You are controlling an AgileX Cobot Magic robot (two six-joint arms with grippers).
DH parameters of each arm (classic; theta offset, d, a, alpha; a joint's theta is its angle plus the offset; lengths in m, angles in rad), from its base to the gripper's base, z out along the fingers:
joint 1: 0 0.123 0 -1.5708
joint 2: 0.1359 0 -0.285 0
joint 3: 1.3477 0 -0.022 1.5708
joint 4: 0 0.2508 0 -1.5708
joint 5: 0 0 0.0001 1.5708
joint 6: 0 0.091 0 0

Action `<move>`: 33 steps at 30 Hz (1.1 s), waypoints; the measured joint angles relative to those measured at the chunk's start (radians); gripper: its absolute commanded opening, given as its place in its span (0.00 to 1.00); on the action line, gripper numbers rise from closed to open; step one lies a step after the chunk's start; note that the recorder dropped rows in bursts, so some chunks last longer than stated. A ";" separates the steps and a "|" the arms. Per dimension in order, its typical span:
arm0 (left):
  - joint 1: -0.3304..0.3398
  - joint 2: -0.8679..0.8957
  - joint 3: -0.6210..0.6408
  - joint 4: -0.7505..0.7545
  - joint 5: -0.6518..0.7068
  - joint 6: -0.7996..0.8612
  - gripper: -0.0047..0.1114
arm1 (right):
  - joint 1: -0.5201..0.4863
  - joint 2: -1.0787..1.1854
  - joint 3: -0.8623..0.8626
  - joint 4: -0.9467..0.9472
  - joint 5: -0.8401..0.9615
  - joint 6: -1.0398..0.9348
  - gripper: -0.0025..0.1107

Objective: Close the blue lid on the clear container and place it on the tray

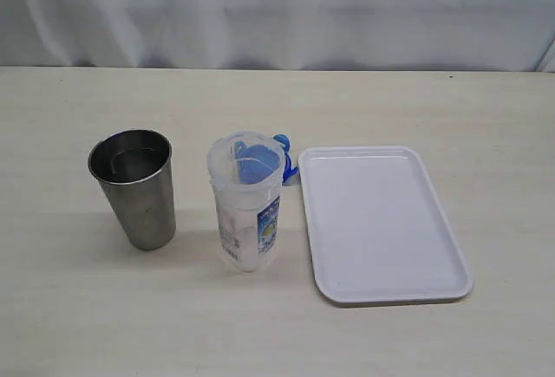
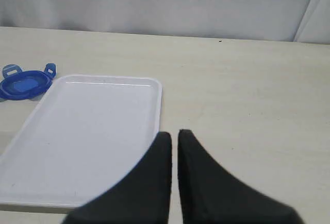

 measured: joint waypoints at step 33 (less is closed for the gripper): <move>0.000 0.074 0.000 0.146 -0.873 -0.335 0.91 | 0.000 0.000 0.000 0.000 0.000 0.000 0.06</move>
